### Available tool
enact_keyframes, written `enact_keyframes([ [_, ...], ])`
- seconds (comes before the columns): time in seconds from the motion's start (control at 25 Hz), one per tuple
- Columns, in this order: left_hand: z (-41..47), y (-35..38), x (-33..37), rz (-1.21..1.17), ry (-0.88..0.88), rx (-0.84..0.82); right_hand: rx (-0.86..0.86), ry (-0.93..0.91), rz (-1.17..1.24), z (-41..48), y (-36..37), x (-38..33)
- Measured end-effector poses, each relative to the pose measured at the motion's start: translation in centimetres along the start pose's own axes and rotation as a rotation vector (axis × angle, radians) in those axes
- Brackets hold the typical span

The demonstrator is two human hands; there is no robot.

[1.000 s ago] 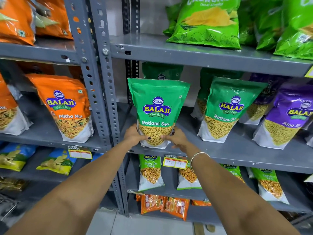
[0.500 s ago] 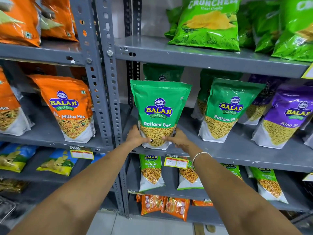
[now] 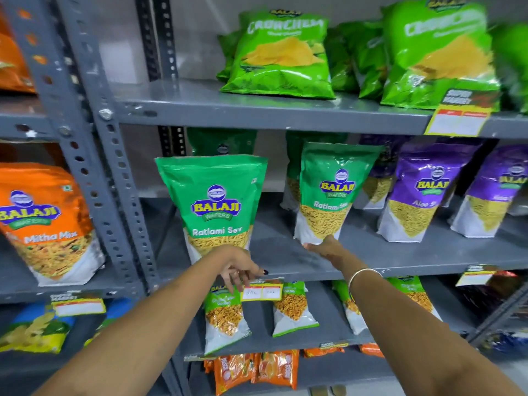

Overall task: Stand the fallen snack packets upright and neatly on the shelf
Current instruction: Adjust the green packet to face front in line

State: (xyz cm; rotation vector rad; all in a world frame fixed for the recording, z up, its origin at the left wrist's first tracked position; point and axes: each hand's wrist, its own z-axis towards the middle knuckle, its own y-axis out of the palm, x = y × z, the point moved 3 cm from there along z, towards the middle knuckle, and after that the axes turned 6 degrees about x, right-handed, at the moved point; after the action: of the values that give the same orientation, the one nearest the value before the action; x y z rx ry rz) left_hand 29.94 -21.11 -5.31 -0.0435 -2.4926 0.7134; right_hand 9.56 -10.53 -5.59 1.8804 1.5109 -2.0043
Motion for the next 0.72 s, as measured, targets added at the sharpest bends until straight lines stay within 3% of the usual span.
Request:
enact_keyframes([
  [0.12, 3.2, 0.8, 5.1, -0.151, 0.228, 0.280, 0.037, 0.028, 0.115, 3.0, -4.5, 2.2],
  [0.24, 7.5, 1.0, 9.1, -0.290, 0.316, 0.563, -0.016, -0.016, 0.282, 7.3, -7.1, 3.7],
  [0.52, 12.1, 2.5, 13.5, -0.517, 0.246, 0.772, -0.421, -0.215, 0.502, 12.2, -7.2, 3.5],
  [0.72, 10.2, 4.1, 12.8, -0.335, 0.181, 0.790, -0.393, -0.229, 0.488, 8.5, -8.9, 4.1],
])
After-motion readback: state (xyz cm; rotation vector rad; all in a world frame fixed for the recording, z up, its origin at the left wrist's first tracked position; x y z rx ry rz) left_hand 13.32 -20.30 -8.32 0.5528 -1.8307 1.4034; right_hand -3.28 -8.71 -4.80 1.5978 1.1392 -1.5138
